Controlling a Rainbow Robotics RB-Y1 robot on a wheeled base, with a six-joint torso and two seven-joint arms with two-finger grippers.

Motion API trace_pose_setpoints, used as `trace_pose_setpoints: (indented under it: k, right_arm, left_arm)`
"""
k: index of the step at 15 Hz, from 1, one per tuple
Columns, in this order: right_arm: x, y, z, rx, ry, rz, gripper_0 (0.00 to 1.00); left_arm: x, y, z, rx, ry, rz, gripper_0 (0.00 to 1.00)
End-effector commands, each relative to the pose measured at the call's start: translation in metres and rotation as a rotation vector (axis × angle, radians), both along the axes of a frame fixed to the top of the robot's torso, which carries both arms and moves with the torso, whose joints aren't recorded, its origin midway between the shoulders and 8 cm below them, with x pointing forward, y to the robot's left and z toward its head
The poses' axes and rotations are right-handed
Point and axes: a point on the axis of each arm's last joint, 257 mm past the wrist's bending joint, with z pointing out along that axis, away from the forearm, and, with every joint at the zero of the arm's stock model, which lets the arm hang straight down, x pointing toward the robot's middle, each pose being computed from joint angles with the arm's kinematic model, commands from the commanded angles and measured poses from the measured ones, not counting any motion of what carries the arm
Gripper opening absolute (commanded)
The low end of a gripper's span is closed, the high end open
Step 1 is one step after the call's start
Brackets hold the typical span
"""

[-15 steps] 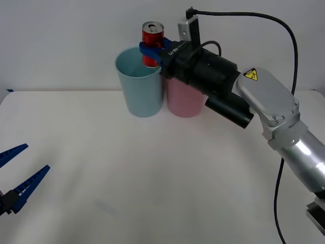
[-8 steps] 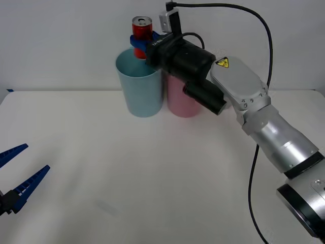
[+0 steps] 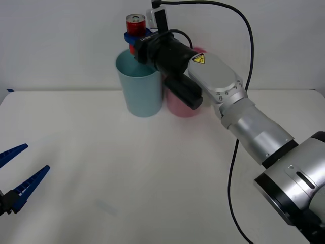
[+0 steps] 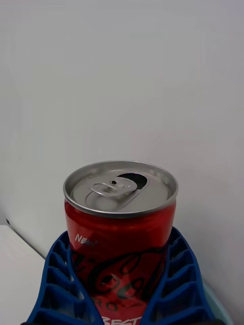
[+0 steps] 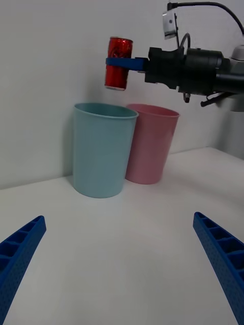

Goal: Grasp the object on the table and drop it into the matching bin: aluminum can to the light blue bin, PET bottle to the pink bin.

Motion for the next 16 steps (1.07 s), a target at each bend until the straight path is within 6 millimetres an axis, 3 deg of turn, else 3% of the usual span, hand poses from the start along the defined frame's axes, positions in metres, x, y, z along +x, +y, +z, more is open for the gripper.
trace_pose_setpoints:
  k: [1,5,6,7,8,16]
  right_arm:
    - [0.0024,0.0024,-0.0006,0.000,-0.002,-0.019,0.00]
    - [0.0021,0.0027,0.0001,0.002,-0.002,-0.018,0.04]
    - [0.0025,0.0018,0.0001,0.000,-0.004,-0.020,0.30]
    - [0.0024,0.0024,-0.0006,0.001,-0.001,-0.019,0.76]
    - [0.0025,0.0018,0.0001,-0.003,-0.006,-0.020,1.00]
    - [-0.0069,0.0007,0.0089,-0.003,-0.048,-0.009,1.00]
  left_arm:
    - [0.0000,0.0000,0.0000,0.000,0.000,0.000,1.00]
    - [0.0000,0.0000,0.0000,0.000,0.000,0.000,1.00]
    - [0.0000,0.0000,0.0000,0.000,0.000,0.000,1.00]
    - [0.0000,0.0000,0.0000,0.000,0.000,0.000,1.00]
    - [0.0000,0.0000,0.0000,0.000,0.000,0.000,1.00]
    - [0.0000,0.0000,0.0000,0.000,0.000,0.000,1.00]
